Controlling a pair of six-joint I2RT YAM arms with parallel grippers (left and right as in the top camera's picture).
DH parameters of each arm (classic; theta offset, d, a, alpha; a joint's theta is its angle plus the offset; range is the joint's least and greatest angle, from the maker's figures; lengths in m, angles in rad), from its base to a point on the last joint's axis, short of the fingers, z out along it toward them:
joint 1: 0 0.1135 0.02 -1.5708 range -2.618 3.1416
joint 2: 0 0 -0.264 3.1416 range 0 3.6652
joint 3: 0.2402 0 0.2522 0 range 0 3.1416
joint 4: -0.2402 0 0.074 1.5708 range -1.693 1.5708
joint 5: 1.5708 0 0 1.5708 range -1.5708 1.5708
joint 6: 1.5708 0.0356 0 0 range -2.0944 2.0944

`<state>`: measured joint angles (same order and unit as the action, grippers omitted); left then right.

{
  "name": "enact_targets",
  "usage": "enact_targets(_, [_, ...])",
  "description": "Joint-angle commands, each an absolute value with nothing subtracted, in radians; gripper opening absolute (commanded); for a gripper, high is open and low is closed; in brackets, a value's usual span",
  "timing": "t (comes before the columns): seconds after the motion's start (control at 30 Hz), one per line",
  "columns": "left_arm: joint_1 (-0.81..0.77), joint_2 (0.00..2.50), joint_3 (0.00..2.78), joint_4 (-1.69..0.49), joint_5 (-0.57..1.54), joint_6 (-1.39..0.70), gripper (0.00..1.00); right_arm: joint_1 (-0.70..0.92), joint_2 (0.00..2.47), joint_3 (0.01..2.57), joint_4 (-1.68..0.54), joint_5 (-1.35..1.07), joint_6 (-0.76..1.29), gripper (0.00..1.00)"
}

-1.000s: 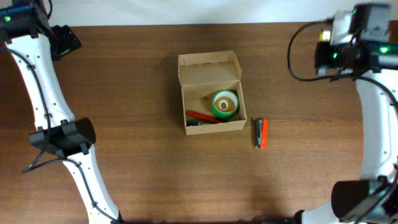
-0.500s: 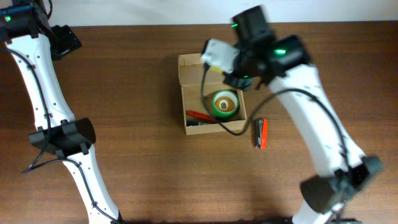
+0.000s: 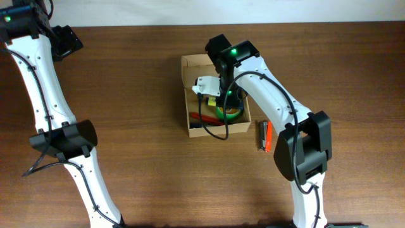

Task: Pack container
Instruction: 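Lower the yellow highlighter into the box and release it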

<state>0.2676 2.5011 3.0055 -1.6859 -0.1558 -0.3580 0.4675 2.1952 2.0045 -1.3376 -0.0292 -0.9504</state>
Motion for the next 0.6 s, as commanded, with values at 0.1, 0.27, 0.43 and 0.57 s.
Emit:
enact_targets(0.1, [0.266, 2.504, 3.012, -1.687, -0.152, -0.342, 1.0, 0.476, 2.236, 2.0, -1.344, -0.13, -0.96, 0.04])
enact_targets(0.27, [0.266, 2.504, 3.012, -1.687, -0.152, -0.342, 1.0, 0.492, 2.254, 1.998, -1.347, -0.144, -0.953, 0.04])
enact_targets(0.43, [0.266, 2.504, 3.012, -1.687, -0.152, -0.342, 1.0, 0.508, 2.288, 1.997, -1.349, -0.147, -0.934, 0.04])
enact_targets(0.57, [0.266, 2.504, 3.012, -1.687, -0.152, -0.342, 1.0, 0.516, 2.306, 1.993, -1.347, -0.147, -0.934, 0.04])
